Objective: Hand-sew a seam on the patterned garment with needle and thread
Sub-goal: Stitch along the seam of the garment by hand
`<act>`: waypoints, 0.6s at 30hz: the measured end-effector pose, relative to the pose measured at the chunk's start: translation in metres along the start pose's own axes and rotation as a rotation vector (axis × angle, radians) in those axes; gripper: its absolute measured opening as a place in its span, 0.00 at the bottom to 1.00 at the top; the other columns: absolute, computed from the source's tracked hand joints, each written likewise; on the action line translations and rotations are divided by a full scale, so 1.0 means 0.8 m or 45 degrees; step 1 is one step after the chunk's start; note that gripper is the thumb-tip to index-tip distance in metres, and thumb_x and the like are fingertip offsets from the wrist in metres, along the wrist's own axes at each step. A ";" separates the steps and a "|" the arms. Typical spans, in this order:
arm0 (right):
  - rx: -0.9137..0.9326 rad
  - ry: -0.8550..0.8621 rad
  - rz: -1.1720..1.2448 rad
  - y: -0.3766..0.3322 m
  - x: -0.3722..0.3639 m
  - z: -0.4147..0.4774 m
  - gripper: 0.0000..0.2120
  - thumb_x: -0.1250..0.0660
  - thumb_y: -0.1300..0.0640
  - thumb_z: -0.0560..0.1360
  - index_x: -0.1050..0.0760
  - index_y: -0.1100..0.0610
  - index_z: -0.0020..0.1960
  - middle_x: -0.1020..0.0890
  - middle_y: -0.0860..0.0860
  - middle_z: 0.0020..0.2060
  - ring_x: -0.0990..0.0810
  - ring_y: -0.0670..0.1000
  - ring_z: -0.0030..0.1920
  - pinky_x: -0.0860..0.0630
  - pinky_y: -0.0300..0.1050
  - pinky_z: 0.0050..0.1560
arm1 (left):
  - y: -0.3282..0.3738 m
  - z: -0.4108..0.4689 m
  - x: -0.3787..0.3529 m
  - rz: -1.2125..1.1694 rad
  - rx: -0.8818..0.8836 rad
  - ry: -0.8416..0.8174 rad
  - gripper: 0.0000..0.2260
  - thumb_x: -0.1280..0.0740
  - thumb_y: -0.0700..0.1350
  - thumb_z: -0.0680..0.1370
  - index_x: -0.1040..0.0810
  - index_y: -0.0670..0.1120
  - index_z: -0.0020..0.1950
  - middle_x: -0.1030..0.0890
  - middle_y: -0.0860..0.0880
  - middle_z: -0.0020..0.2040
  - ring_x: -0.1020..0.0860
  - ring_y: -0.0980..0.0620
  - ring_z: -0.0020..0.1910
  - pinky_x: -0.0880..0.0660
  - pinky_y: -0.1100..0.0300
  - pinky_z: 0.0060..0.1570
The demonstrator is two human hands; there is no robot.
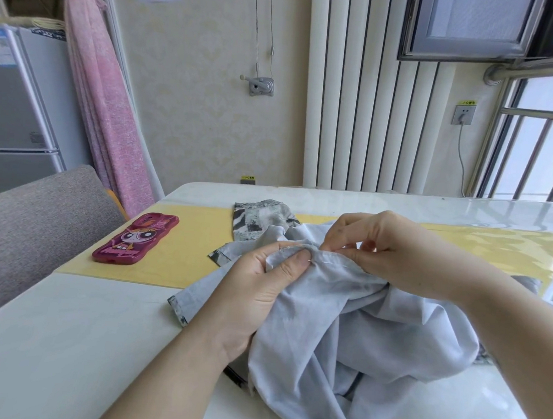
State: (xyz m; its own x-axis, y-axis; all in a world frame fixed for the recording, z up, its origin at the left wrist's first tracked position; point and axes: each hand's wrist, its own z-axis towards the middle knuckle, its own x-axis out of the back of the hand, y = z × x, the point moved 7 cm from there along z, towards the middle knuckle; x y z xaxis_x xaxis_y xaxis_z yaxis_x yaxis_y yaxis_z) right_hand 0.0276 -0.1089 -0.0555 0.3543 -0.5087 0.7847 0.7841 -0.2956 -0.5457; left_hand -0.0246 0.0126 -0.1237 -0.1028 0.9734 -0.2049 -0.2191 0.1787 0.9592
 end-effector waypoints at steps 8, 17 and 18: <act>0.080 0.168 -0.199 -0.022 0.002 0.001 0.14 0.36 0.68 0.74 0.16 0.54 0.50 0.18 0.46 0.45 0.23 0.45 0.43 0.32 0.24 0.40 | 0.004 -0.003 -0.007 -0.076 -0.002 -0.029 0.13 0.30 0.48 0.73 0.18 0.42 0.54 0.17 0.40 0.52 0.18 0.46 0.52 0.22 0.57 0.52; 0.040 0.215 -0.174 -0.030 0.002 0.000 0.16 0.37 0.70 0.72 0.17 0.53 0.50 0.19 0.41 0.40 0.25 0.28 0.40 0.33 0.22 0.42 | 0.006 -0.002 -0.002 -0.045 -0.024 0.031 0.09 0.29 0.49 0.71 0.15 0.46 0.47 0.18 0.39 0.56 0.21 0.46 0.56 0.23 0.56 0.53; 0.035 0.227 -0.133 -0.032 0.002 -0.001 0.17 0.37 0.69 0.72 0.17 0.51 0.50 0.19 0.39 0.40 0.24 0.30 0.42 0.32 0.22 0.43 | 0.005 -0.002 -0.001 -0.053 -0.028 0.046 0.09 0.29 0.48 0.70 0.15 0.46 0.46 0.18 0.40 0.54 0.20 0.47 0.54 0.22 0.56 0.52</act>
State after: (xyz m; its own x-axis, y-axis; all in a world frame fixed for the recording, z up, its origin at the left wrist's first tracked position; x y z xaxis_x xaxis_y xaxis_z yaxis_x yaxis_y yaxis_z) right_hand 0.0079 -0.1033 -0.0407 0.1764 -0.6124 0.7706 0.8263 -0.3333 -0.4540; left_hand -0.0269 0.0126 -0.1197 -0.1281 0.9593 -0.2518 -0.2450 0.2155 0.9453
